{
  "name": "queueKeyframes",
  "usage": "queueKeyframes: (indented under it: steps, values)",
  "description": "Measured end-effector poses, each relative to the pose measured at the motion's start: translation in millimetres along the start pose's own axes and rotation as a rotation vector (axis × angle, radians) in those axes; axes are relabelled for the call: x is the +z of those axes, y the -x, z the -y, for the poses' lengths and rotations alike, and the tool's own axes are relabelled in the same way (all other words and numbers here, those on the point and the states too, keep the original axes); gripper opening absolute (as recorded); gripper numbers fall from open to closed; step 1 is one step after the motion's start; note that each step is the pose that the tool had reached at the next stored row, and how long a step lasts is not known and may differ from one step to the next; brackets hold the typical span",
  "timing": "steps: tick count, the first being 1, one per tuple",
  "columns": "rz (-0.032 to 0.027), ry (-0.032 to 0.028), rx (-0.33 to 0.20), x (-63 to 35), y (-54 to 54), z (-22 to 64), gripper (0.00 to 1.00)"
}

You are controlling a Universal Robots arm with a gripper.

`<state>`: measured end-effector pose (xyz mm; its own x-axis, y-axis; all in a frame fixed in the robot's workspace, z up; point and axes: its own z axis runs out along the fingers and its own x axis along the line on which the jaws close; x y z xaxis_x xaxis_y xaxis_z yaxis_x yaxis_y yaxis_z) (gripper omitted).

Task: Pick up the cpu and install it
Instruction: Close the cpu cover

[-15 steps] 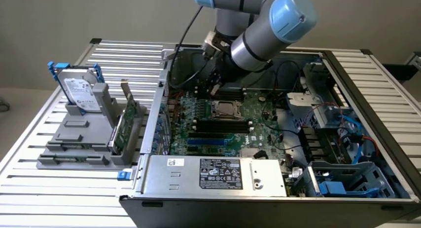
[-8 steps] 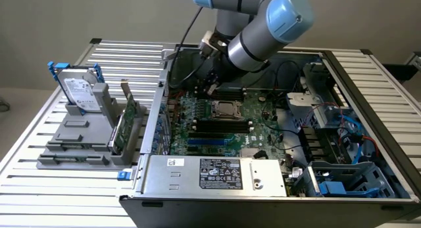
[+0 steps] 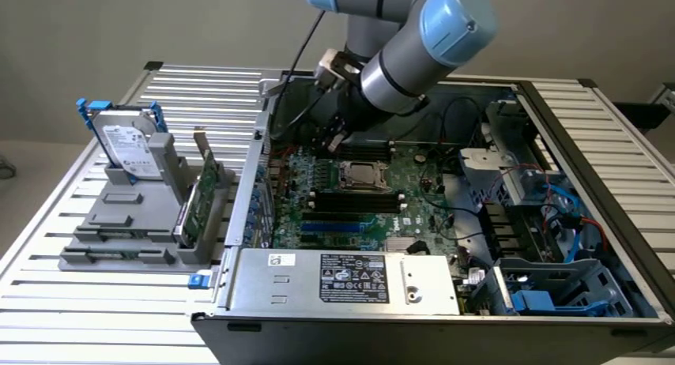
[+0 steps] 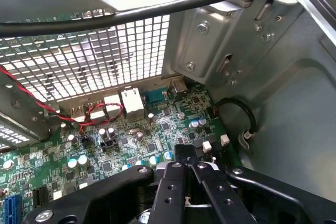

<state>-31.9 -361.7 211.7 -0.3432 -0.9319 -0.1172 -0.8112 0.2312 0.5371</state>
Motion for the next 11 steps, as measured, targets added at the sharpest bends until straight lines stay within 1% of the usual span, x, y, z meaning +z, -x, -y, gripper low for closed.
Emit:
queueKeyframes:
  steps: [3, 5, 8, 11]
  values:
    - [0.0, -0.0069, 0.007, -0.2, -0.4, -2.1, 0.11]
    - [0.0015, -0.0103, 0.016, -0.6, -0.5, -2.9, 0.11]
    - [0.0075, -0.0147, 0.033, -1.4, -0.4, -3.5, 0.11]
    - [0.0179, -0.0188, 0.055, -2.3, -0.3, -4.1, 0.11]
